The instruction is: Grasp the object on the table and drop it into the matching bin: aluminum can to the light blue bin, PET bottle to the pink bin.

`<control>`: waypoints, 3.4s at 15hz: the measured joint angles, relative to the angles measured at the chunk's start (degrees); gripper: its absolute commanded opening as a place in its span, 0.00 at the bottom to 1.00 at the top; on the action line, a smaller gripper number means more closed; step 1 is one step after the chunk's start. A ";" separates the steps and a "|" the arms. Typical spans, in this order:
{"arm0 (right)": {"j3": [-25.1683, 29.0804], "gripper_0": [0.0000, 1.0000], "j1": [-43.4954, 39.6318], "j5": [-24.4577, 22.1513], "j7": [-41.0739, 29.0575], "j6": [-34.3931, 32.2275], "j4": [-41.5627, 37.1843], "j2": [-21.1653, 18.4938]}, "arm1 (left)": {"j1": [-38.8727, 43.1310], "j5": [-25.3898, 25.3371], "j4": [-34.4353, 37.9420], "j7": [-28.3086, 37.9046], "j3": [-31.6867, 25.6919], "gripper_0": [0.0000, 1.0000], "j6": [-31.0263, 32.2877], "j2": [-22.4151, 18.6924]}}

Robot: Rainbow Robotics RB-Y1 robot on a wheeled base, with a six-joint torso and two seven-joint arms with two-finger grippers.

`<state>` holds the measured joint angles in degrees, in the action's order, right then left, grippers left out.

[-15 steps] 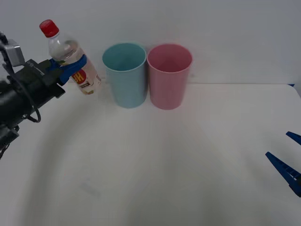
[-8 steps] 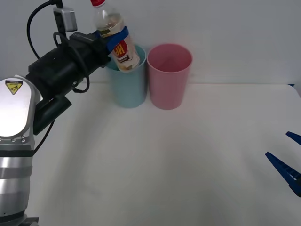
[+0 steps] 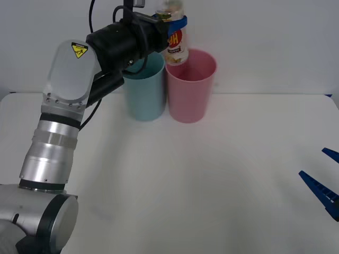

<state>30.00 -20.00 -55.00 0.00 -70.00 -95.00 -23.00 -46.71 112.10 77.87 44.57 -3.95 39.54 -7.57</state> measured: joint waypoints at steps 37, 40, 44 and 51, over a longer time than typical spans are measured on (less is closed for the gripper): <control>0.00 1.00 0.00 0.00 0.00 0.00 0.00 0.00 | 2.44 -3.84 -2.06 -4.85 4.78 1.00 -6.74 -2.91; 0.00 1.00 0.00 0.00 0.00 0.00 0.00 0.00 | 11.04 -7.10 7.61 -5.76 1.37 1.00 -1.43 -6.93; 0.00 1.00 0.00 0.00 0.00 0.00 0.00 0.00 | 20.50 -16.23 14.95 -11.38 -7.12 1.00 9.17 -12.77; 0.00 1.00 0.01 0.00 0.00 0.00 0.00 0.00 | 32.50 -28.24 15.76 -26.76 -25.15 1.00 28.87 -19.28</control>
<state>30.00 -19.99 -55.00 0.00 -70.00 -95.00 -23.00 -14.21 83.87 93.63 17.80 -29.10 68.41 -26.84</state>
